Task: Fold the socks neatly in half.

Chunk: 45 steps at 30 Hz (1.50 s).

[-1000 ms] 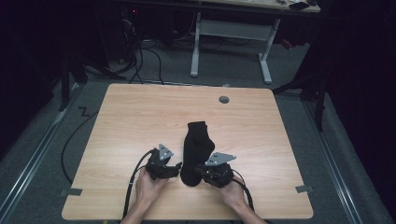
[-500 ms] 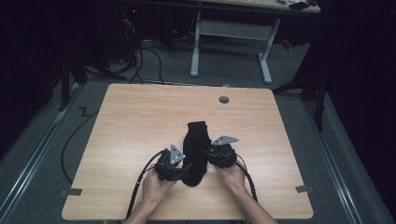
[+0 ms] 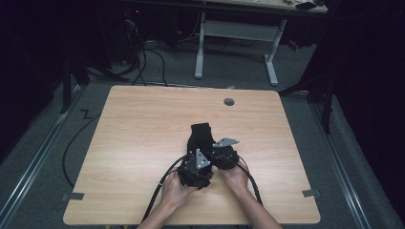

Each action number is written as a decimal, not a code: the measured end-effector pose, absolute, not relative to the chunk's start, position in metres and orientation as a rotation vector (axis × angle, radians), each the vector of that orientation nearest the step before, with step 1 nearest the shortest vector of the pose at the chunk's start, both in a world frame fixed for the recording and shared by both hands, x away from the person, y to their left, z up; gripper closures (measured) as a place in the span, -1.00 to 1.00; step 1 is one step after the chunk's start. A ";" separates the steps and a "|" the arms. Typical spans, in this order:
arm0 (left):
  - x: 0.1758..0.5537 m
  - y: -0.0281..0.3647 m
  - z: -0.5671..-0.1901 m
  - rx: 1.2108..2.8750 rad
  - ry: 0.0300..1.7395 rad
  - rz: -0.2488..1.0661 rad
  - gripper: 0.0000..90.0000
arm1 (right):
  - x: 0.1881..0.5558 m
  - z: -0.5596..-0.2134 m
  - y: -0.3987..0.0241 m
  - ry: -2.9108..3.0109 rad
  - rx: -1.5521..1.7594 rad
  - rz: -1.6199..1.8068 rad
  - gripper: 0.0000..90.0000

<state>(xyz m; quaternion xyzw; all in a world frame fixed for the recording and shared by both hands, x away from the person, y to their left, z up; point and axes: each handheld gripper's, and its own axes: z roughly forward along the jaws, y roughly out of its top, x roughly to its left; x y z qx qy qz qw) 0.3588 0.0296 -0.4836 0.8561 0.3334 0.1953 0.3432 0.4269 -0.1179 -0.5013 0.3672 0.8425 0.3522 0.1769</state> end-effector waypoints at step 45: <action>0.348 0.064 -0.466 2.152 0.923 0.534 0.30 | 0.434 -0.501 -0.120 2.391 1.029 1.000 0.62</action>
